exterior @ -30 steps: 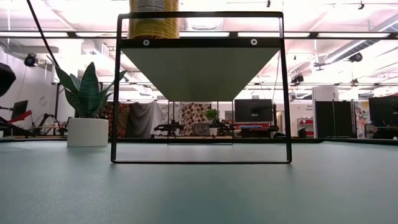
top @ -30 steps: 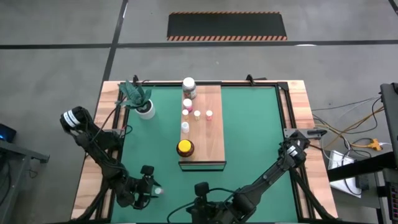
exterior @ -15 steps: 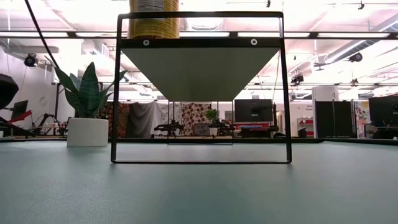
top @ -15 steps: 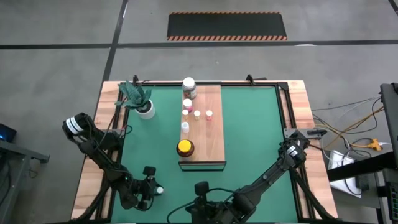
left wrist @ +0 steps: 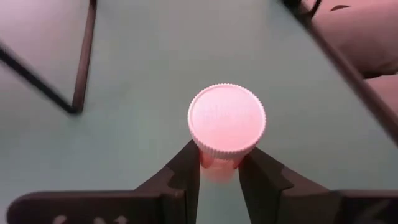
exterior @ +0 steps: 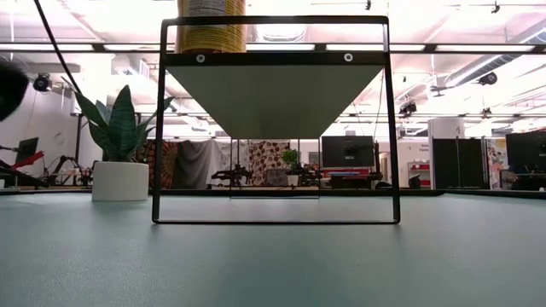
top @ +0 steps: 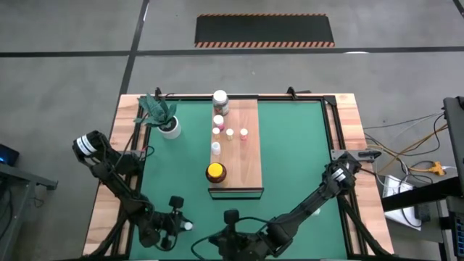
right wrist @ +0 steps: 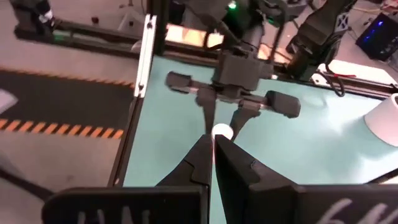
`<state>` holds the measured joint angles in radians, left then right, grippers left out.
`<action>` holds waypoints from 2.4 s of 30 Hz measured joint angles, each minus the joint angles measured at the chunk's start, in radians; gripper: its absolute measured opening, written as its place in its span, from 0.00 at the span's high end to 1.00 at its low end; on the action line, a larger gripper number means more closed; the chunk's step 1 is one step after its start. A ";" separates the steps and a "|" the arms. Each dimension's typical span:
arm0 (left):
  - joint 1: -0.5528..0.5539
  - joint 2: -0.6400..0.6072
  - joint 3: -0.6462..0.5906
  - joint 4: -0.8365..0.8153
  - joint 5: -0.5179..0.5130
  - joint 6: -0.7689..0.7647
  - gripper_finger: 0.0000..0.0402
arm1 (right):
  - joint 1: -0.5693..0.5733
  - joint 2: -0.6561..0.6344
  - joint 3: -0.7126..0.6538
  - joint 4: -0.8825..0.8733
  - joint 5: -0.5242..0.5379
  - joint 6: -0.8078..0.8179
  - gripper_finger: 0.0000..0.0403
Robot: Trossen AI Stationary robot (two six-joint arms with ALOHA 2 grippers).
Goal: Pick and place medicine bottles onto shelf by color
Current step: Put the yellow pill bottle on the shelf
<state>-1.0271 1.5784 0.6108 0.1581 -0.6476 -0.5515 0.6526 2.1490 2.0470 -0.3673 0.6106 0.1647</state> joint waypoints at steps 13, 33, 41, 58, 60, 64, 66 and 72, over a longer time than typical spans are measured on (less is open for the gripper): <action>0.000 -0.001 0.128 0.000 -0.019 0.249 0.81 | -0.032 0.034 -0.092 0.278 0.016 -0.009 0.65; 0.007 -0.003 0.153 0.003 -0.097 0.302 0.81 | -0.055 0.189 -0.006 0.410 0.090 -0.113 0.51; 0.035 -0.003 0.154 0.044 -0.148 0.332 0.81 | -0.060 0.189 -0.006 0.403 0.091 -0.131 0.54; 0.040 -0.005 0.175 0.111 -0.143 0.352 0.81 | -0.059 0.189 -0.006 0.396 0.100 -0.165 0.57; 0.040 -0.005 0.175 0.111 -0.142 0.352 0.81 | -0.060 0.189 -0.006 0.396 0.100 -0.165 0.59; 0.040 -0.005 0.175 0.112 -0.139 0.353 0.81 | -0.060 0.189 -0.006 0.396 0.100 -0.165 0.64; 0.040 -0.005 0.174 0.112 -0.139 0.356 0.81 | -0.060 0.189 -0.006 0.396 0.100 -0.165 0.68; 0.040 -0.005 0.174 0.113 -0.144 0.362 0.80 | -0.060 0.189 -0.006 0.395 0.100 -0.161 0.77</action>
<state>-0.9871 1.5738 0.7853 0.2706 -0.7912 -0.1899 0.5930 2.3379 2.0415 0.0280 0.7102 0.0035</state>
